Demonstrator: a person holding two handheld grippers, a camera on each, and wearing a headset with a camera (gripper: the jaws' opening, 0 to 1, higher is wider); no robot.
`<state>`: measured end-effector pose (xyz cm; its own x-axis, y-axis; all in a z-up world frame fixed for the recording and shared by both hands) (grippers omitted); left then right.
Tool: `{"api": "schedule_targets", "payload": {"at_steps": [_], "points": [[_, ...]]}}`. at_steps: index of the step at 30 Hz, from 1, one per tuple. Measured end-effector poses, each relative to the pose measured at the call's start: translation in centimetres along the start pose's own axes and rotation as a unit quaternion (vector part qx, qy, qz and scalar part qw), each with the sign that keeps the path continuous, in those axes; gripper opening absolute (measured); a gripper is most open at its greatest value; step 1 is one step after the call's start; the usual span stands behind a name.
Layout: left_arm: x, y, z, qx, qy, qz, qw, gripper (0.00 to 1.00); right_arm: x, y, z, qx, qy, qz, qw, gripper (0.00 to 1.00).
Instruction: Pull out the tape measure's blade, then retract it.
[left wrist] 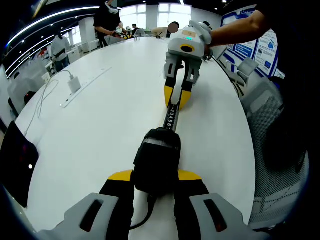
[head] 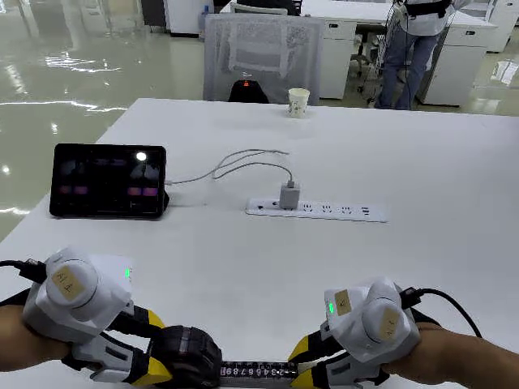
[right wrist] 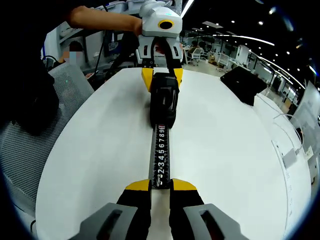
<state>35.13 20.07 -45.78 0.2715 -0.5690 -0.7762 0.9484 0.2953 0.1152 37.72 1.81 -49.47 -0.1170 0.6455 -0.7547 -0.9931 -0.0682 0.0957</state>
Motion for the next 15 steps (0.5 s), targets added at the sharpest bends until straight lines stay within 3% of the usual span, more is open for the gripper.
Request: {"api": "schedule_targets", "payload": {"at_steps": [15], "points": [[0.1, 0.1, -0.2, 0.0, 0.0, 0.0, 1.0, 0.24, -1.5, -0.1, -1.8, 0.011, 0.008, -0.006, 0.9999, 0.09]]}}
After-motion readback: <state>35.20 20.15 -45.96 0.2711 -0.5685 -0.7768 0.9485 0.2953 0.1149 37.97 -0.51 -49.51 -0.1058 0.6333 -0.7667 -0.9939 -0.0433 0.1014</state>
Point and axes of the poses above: the centre of the closed fingertips' face, and the gripper's own axes: x roughly forward along the fingers, y roughly to its left, z roughly out of its top, the point moved 3 cm from there along -x, roughly backward along the fingers, and after that the axes turned 12 degrees about x, right-handed, at the moved point
